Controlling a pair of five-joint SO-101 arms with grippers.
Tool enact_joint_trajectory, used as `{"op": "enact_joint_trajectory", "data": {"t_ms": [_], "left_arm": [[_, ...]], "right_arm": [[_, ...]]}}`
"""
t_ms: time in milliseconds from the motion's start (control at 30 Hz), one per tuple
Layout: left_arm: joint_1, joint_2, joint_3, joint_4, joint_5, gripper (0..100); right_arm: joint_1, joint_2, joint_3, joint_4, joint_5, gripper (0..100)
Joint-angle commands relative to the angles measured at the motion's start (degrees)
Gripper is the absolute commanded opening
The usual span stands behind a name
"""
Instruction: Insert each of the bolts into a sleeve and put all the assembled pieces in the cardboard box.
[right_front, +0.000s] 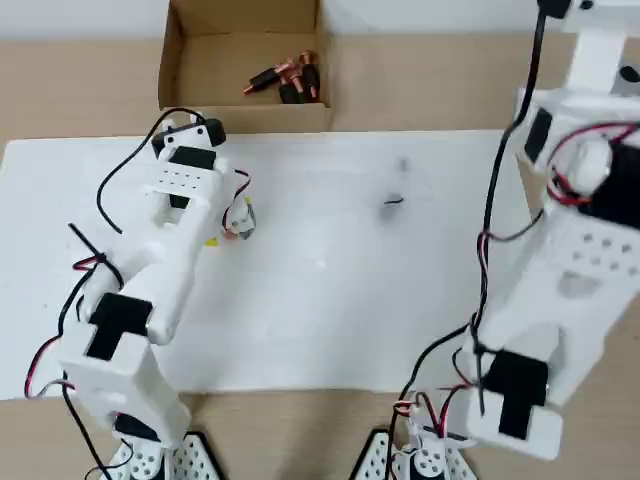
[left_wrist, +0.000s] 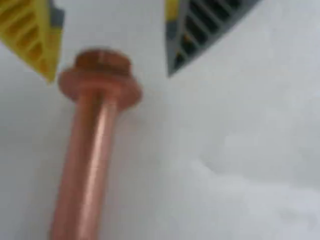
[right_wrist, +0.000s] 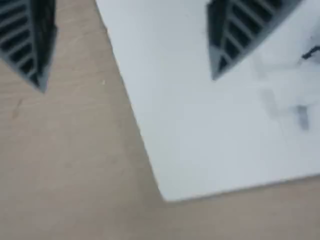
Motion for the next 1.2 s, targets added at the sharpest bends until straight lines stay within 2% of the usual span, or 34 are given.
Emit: {"op": "enact_joint_trajectory", "data": {"t_ms": [0, 233, 733, 1067, 1167], "left_arm": [[0.8, 0.4, -2.8, -1.6, 0.3, 16], [0.5, 0.4, -3.9, -1.4, 0.4, 16], [0.6, 0.8, -8.4, -1.8, 0.3, 16], [0.7, 0.7, 2.7, -15.4, -0.2, 16], [0.3, 0.4, 3.7, -16.2, -0.1, 16]], "right_arm": [[0.9, -3.9, 0.2, 0.8, 0.7, 24.9], [0.9, -4.7, 2.2, 0.8, 0.7, 24.9], [0.8, -12.1, 17.2, -0.6, 0.7, 24.9], [1.1, -20.1, 26.9, -4.8, 0.8, 24.9], [1.2, -22.5, 30.3, -6.4, 1.1, 24.9]]}}
